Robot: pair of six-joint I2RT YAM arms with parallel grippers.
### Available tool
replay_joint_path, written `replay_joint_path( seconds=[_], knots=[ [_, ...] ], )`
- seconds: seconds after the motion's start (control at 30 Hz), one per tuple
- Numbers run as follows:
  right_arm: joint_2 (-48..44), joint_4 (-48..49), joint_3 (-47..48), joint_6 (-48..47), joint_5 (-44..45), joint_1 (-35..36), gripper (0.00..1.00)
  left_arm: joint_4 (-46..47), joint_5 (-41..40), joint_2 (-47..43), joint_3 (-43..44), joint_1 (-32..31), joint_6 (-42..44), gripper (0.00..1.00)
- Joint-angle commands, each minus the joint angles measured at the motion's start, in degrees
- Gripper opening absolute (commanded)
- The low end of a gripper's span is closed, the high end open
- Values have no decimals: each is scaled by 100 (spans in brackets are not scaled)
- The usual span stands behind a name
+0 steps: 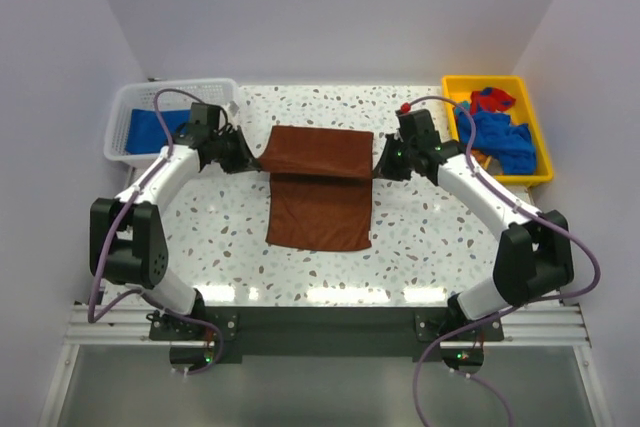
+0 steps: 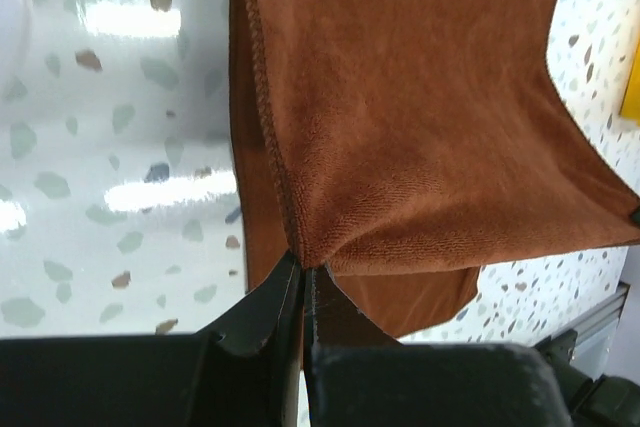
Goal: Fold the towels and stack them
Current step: Fold the towel
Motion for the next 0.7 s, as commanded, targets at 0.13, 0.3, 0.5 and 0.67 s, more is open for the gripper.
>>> replay_joint_path(
  seconds=[0.13, 0.3, 0.5, 0.67],
  knots=[
    [-362, -174, 151, -32, 438, -8, 0, -73, -18, -353, -482, -139, 166, 1],
    [-370, -403, 513, -172, 553, -8, 0, -345, -140, -396, -122, -139, 254, 3],
    [-572, -473, 136, -102, 421, -7, 0, -600, -167, -510, -314, -253, 342, 4],
    [-906, -499, -549, 108, 132, 10, 0, -618, -141, -748, -1113, -499, 315, 6]
  ],
)
